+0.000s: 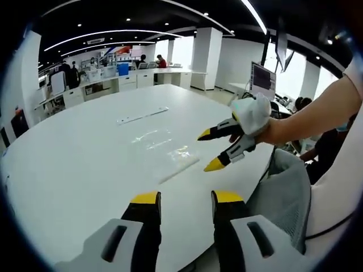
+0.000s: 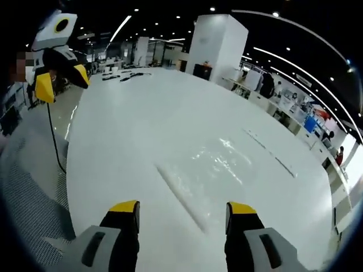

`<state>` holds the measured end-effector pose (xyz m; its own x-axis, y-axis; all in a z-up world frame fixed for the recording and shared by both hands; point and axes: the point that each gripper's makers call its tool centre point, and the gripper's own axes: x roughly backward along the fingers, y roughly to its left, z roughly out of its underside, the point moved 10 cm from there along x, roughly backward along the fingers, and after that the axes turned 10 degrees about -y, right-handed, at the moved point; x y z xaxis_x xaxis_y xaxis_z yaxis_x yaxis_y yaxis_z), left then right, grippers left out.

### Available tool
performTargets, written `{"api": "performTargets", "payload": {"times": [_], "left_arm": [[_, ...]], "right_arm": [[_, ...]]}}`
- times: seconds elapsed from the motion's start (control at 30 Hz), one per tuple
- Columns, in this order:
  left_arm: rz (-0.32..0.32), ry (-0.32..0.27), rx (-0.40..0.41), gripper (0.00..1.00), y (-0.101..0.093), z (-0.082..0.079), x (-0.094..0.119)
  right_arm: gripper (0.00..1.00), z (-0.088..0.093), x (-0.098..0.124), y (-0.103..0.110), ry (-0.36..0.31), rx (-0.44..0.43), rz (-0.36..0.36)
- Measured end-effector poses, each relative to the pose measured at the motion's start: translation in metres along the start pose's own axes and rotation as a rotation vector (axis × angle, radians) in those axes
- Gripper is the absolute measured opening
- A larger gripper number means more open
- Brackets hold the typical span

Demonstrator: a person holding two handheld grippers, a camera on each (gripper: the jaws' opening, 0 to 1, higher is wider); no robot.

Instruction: Arrange the food packaging bags into a neat stack by flattening each bag and aligning their edges.

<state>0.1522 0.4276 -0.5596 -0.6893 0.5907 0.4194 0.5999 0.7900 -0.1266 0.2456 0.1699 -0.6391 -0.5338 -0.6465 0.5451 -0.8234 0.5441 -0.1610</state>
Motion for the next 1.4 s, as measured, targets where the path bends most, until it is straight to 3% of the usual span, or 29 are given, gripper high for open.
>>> {"api": "performTargets", "payload": {"times": [0.7,1.4], "left_arm": [[-0.020,0.012,0.003,0.45,-0.007,0.013,0.009],[-0.044,0.021,0.027,0.59,-0.006,0.026,0.023]], "right_arm": [[0.79,-0.004,0.044,0.015,-0.078,-0.134,0.054],[0.98,0.008,0.075,0.026,-0.105,-0.257,0.109]]}}
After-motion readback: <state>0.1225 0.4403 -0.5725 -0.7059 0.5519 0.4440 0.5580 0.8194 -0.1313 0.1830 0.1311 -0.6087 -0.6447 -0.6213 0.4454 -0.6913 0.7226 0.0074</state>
